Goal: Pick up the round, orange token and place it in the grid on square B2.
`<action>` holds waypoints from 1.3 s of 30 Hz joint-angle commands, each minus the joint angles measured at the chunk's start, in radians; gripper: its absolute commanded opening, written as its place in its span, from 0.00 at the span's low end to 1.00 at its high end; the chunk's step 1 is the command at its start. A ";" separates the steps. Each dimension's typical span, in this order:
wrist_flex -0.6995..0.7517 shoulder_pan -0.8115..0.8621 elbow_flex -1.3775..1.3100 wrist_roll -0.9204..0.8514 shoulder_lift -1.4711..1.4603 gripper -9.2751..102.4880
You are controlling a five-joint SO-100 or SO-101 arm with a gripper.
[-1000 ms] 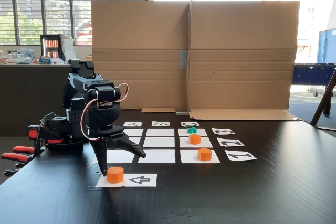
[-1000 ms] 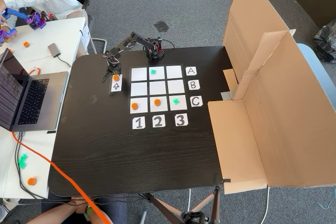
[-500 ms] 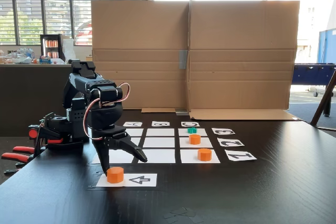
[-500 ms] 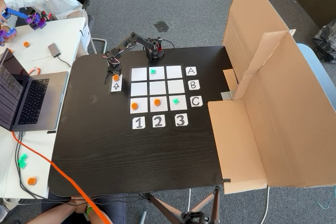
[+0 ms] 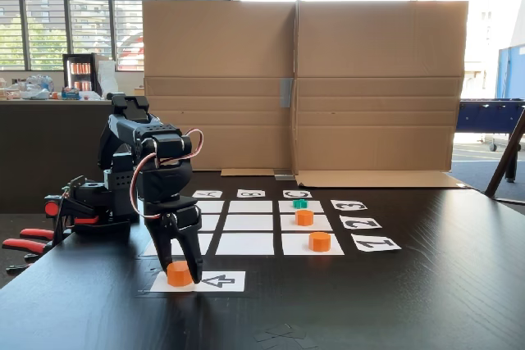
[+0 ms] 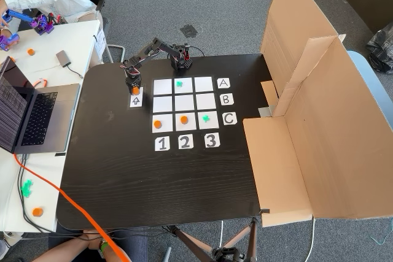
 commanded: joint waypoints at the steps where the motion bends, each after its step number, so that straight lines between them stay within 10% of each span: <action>1: -0.008 0.002 -0.034 -0.020 0.009 0.19; 39: -0.002 0.132 0.011 -0.057 0.646 0.08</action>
